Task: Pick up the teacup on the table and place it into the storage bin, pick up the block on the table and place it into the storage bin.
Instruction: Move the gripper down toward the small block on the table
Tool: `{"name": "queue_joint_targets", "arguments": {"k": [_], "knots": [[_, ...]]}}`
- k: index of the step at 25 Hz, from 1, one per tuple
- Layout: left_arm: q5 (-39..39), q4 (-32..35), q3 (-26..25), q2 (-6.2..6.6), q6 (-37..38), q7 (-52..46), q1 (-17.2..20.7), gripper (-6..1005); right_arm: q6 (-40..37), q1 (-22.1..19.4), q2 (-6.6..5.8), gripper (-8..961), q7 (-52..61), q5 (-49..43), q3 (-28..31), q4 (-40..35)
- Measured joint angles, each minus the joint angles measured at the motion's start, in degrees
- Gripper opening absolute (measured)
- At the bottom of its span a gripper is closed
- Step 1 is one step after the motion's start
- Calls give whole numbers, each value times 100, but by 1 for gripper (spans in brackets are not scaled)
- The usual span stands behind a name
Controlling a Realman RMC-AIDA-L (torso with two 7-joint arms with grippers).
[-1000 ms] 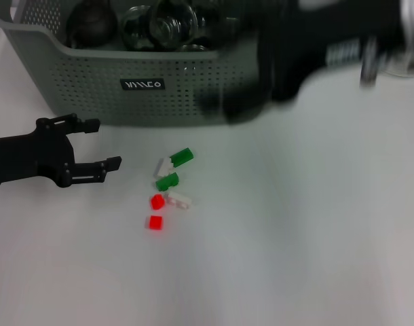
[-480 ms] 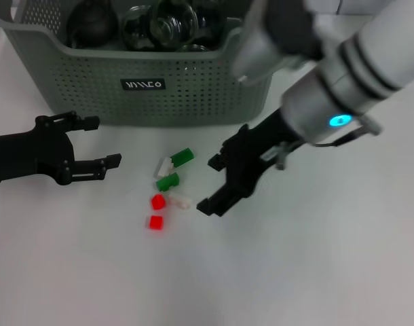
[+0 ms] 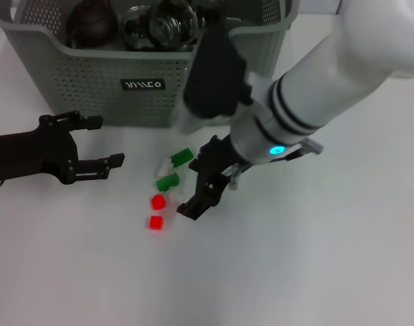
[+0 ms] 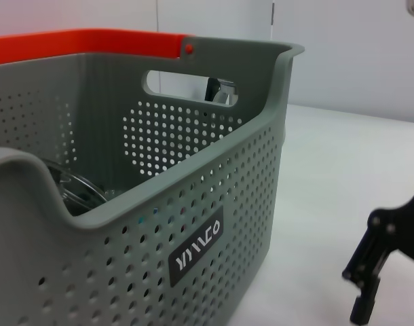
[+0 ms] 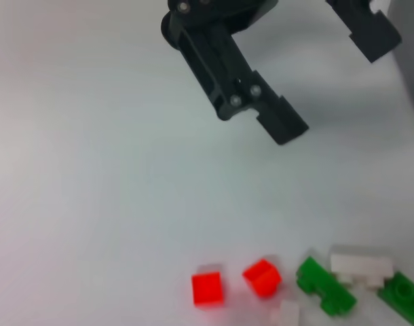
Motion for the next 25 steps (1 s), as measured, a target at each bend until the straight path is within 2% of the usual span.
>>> {"name": "queue_joint_targets", "arguments": {"k": [5,17,20,25], "knots": [[0,0,-1,-5,-1,2,-9,841,535,43,15,869,79,328,-484,209],[0,-5,-1,-7,-16,14,-19,841,974,56,26,790,79,658,-707,532],[0,-7,-1,-10,-19,14,-20,841,1075,44,35,594,85,715,-837,541],[0,-9,0,-13,-19,21,-21,841,1160,48,37,519,87,826,-917,635]]}}
